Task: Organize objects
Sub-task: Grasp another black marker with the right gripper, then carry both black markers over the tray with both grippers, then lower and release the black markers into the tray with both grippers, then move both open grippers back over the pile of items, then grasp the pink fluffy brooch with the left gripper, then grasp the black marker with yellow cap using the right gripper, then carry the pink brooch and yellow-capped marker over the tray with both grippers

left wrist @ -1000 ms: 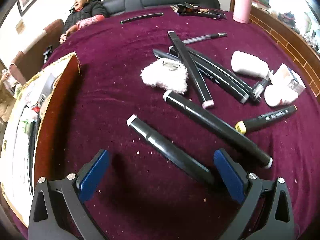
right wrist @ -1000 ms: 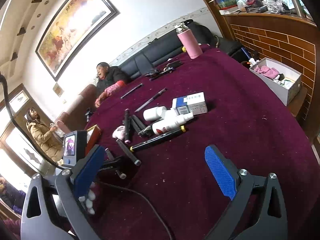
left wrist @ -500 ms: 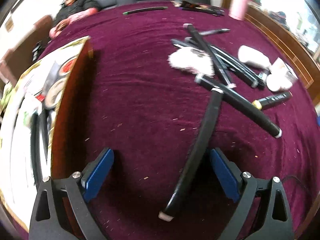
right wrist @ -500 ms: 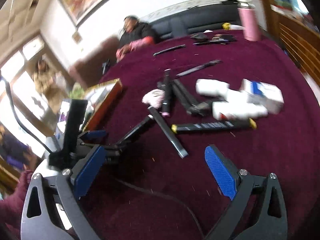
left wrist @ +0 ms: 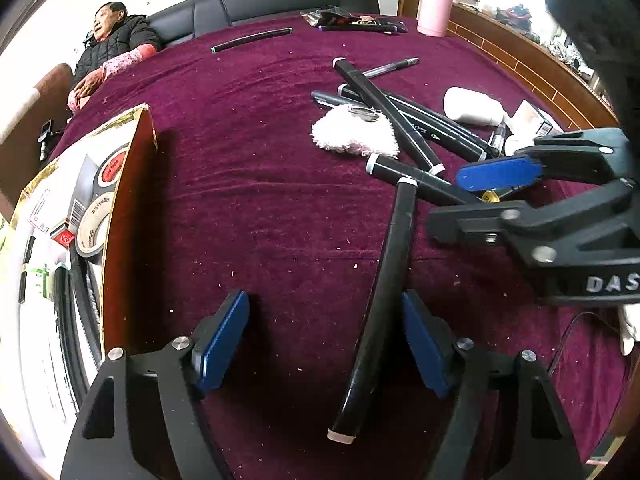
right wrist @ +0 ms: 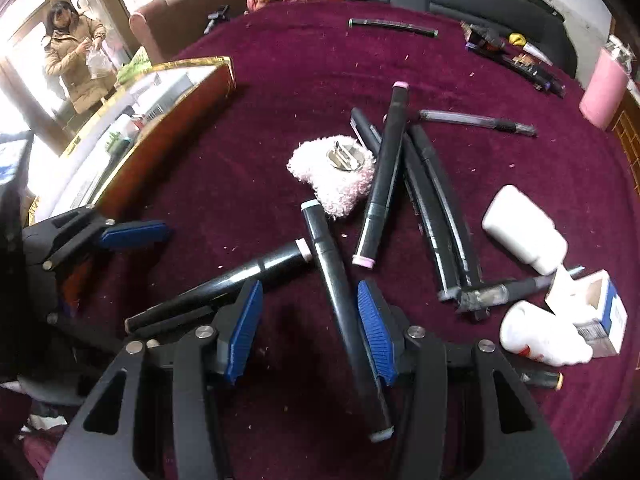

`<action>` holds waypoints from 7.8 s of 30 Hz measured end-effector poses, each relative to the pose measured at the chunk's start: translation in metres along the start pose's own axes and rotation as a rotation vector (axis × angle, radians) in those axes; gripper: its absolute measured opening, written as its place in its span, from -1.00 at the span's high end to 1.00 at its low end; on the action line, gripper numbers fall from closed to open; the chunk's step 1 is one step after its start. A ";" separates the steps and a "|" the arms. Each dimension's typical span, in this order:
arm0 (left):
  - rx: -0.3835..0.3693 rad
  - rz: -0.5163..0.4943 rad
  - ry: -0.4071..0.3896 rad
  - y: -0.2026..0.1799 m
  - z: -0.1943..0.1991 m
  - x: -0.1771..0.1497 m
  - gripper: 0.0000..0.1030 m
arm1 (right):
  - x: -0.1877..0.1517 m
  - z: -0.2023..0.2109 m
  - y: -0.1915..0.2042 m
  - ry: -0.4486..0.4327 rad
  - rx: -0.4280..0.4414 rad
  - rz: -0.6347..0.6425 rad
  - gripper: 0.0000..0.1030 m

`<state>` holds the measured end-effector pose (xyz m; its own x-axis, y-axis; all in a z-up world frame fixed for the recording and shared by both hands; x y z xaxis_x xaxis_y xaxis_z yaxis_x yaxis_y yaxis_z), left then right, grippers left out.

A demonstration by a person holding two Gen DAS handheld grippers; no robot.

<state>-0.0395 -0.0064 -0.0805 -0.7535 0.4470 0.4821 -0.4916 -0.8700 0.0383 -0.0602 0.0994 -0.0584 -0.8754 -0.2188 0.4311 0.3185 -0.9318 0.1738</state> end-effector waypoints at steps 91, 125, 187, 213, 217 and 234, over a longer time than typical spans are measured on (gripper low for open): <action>0.068 0.405 -0.116 0.254 0.071 -0.091 0.31 | 0.071 -0.014 0.201 -0.204 0.231 -0.175 0.14; -0.037 0.261 -0.084 0.058 0.090 -0.114 -0.25 | -0.020 0.094 0.017 -0.412 0.161 -0.426 0.02; -0.441 0.237 -0.106 -0.025 0.062 0.002 0.16 | -0.077 0.086 -0.092 -0.150 0.032 -0.435 -0.80; -0.537 0.247 -0.160 -0.032 0.075 -0.027 0.16 | -0.045 0.056 -0.124 -0.148 -0.384 -0.614 0.48; -0.542 0.253 -0.176 -0.030 0.080 -0.027 0.16 | -0.055 0.064 -0.130 -0.165 -0.295 -0.645 0.69; -0.418 0.368 -0.257 0.038 0.116 -0.059 0.16 | -0.048 0.112 -0.045 -0.342 0.056 -0.544 0.75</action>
<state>0.0371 -0.0898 -0.0054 -0.8028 0.0233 0.5957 -0.3881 -0.7790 -0.4926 0.0081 0.1843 0.0120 -0.7545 0.3944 0.5246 -0.1122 -0.8651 0.4890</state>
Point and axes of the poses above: each gripper's, at about its wrist camera, not at the fingertips, and z roughly against the way its jaws point, y to its left, x to its top, the point moved 9 cm from there along -z, roughly the way its jaws point, and after that the axes turned 3 degrees about -z, right-handed, at the moved point
